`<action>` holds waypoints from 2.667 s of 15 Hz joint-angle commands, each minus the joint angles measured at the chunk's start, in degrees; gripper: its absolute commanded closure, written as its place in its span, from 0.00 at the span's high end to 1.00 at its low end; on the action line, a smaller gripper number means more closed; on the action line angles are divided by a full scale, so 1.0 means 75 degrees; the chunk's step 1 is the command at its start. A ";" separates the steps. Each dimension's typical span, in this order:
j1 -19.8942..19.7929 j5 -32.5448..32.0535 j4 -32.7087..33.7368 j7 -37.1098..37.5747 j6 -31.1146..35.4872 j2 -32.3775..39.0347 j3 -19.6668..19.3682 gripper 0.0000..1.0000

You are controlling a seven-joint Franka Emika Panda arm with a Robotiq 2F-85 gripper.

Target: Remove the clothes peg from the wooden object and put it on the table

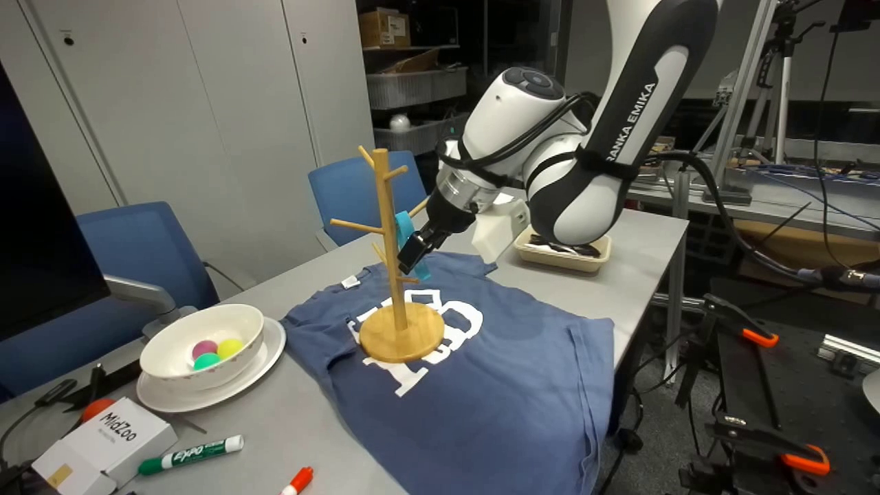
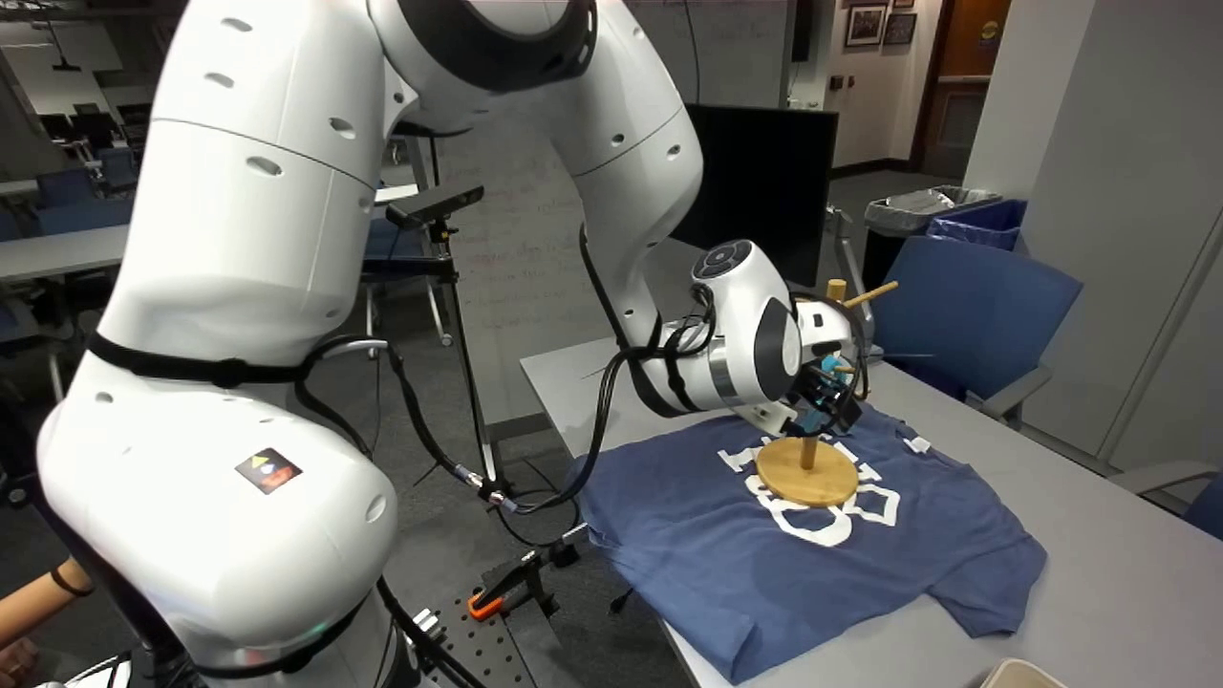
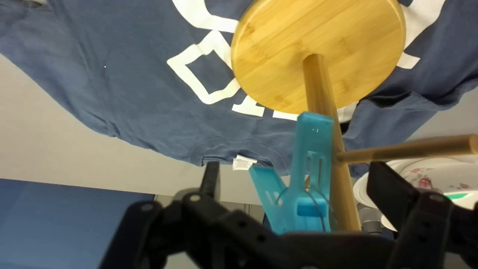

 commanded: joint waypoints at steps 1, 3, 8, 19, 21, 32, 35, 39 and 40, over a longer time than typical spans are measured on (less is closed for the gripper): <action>0.0510 0.0313 -0.0042 0.0060 0.0456 0.0249 -0.0564 1.00; 0.0803 0.0507 -0.0050 0.0053 0.0625 0.0373 -0.0872 1.00; 0.1329 0.0861 -0.0095 0.0031 0.0846 0.0620 -0.1390 1.00; 0.1940 0.1051 -0.0307 0.0057 0.0911 0.0879 -0.1986 0.30; 0.1978 0.1042 -0.0325 0.0063 0.0907 0.0882 -0.2025 0.14; 0.2473 0.1093 -0.0706 0.0016 0.1313 0.0729 -0.2470 0.06; 0.2771 0.1192 -0.0904 -0.0002 0.1515 0.0706 -0.2756 0.06; 0.3129 0.1465 -0.1145 -0.0005 0.1636 0.0703 -0.3167 0.06; 0.3190 0.1521 -0.1193 -0.0005 0.1633 0.0703 -0.3272 0.06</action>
